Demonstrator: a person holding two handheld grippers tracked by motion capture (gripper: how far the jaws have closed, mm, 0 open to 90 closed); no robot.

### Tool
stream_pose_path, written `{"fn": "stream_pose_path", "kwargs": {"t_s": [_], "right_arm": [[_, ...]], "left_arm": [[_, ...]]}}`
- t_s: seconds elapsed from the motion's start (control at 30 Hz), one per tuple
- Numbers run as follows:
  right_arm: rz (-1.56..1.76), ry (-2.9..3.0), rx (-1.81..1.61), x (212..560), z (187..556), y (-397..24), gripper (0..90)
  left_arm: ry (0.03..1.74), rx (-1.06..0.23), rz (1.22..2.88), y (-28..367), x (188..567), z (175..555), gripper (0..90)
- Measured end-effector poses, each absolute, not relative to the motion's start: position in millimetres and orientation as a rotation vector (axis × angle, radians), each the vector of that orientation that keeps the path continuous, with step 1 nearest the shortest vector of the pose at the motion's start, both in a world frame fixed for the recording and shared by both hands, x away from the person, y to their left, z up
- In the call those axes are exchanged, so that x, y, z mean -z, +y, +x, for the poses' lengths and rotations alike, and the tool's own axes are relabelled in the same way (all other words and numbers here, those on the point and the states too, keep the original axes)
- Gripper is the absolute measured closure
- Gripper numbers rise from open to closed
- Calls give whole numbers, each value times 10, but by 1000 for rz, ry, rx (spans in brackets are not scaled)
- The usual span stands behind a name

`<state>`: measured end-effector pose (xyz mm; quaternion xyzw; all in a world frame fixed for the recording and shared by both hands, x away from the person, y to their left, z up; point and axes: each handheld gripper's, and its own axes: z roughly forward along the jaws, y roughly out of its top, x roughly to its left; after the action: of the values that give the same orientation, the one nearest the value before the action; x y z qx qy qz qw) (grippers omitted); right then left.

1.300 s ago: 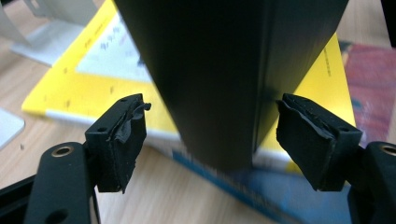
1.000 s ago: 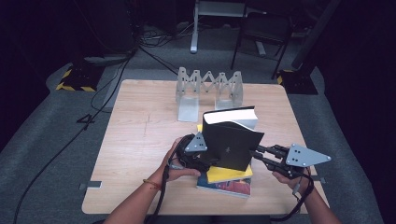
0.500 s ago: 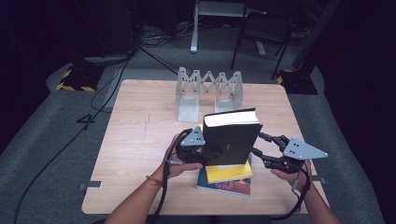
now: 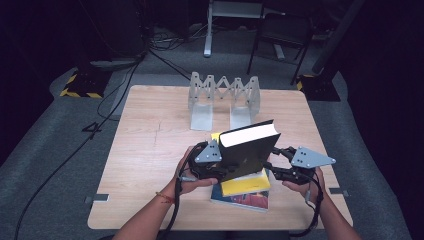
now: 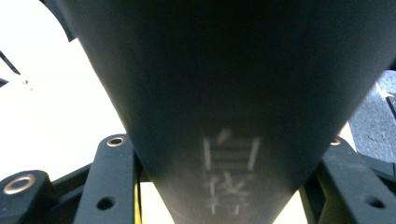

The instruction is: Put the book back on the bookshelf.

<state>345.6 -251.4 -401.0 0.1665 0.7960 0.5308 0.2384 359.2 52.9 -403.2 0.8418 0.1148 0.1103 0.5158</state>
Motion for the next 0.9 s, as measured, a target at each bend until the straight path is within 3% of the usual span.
{"fn": "stream_pose_path", "kwargs": {"t_s": [0.43, 0.9], "right_arm": [[482, 2227, -1372, 4092, 3427, -2593, 423], [768, 2263, -1148, 4508, 3439, -3366, 383]], "left_arm": [[276, -269, 1943, 500, 3766, 3614, 478], [294, -289, 1882, 414, 3448, 3631, 426]]}}
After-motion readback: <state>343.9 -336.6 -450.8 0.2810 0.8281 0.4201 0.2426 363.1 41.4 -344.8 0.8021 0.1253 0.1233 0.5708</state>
